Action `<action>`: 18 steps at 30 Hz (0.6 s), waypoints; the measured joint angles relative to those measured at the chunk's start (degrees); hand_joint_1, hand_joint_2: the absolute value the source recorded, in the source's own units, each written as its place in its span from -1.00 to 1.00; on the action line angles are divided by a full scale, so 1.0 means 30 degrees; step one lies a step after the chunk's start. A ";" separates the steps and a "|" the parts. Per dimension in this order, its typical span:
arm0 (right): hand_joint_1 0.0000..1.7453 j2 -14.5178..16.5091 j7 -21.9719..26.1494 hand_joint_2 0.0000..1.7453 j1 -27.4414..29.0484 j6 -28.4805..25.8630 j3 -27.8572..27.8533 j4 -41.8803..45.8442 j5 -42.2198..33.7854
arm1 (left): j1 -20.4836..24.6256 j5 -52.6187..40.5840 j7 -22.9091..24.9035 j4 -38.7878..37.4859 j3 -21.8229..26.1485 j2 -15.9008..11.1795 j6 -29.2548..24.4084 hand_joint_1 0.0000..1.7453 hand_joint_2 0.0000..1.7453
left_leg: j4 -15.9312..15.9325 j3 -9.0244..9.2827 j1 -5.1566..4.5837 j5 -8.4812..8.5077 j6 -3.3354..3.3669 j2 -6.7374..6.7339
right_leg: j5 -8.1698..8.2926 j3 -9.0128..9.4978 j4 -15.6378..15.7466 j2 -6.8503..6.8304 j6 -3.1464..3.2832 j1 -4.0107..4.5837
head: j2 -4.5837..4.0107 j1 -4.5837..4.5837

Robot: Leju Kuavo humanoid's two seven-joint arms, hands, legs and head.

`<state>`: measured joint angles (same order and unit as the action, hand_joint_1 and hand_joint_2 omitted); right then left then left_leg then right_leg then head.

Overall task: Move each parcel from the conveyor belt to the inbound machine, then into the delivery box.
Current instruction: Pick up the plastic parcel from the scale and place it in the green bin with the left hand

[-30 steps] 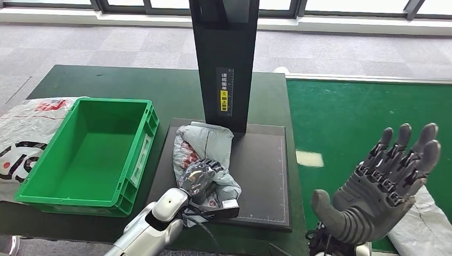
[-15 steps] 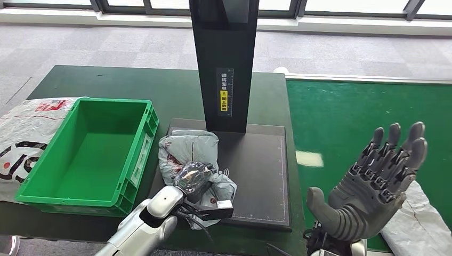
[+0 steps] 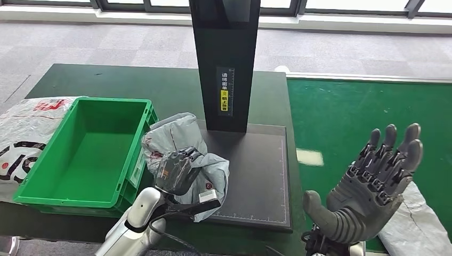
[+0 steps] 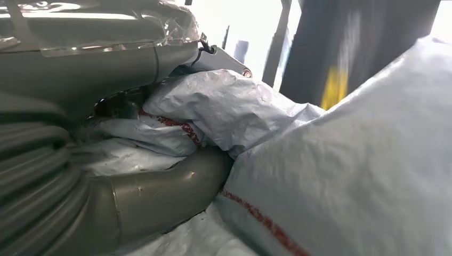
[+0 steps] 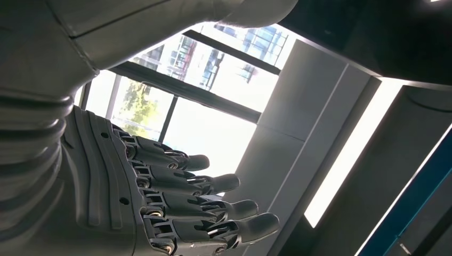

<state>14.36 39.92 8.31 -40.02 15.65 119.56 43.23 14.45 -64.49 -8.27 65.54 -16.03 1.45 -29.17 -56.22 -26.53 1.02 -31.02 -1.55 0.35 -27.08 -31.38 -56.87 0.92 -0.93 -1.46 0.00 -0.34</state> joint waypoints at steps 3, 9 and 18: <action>-1.00 0.0000 0.0004 1.00 0.0067 0.0000 0.0117 0.0029 0.0057 | -0.0446 0.0845 -0.0732 0.2092 0.0461 0.0213 -0.2572 1.00 1.00 | -0.0002 -0.0030 -0.0003 -0.0004 0.0003 0.0017 | -0.0001 -0.0035 0.0008 -0.0022 -0.0001 0.0000 | 0.0000 -0.0002; -1.00 0.0000 0.0005 1.00 0.0118 0.0000 0.0168 0.0029 0.0013 | -0.0653 0.1227 -0.2568 0.5326 0.2015 0.0653 -0.3606 1.00 1.00 | -0.0002 -0.0170 0.0000 -0.0011 0.0008 0.0012 | -0.0005 -0.0041 0.0007 -0.0021 -0.0001 0.0003 | 0.0000 -0.0002; -1.00 -0.0016 0.0004 1.00 0.0135 0.0000 0.0213 -0.0004 -0.0328 | -0.0504 0.1740 -0.4091 0.6960 0.4708 0.1388 -0.3637 1.00 1.00 | -0.0001 -0.0173 0.0001 -0.0008 0.0004 0.0013 | -0.0005 -0.0045 0.0005 -0.0020 -0.0001 0.0003 | 0.0000 -0.0002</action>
<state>14.31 39.93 8.72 -40.02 16.29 119.55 42.25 12.94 -59.27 -20.54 86.42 -1.91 5.61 -40.08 -56.23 -27.04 1.02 -31.04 -1.54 0.39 -27.10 -31.52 -56.86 0.86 -0.93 -1.44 0.00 -0.35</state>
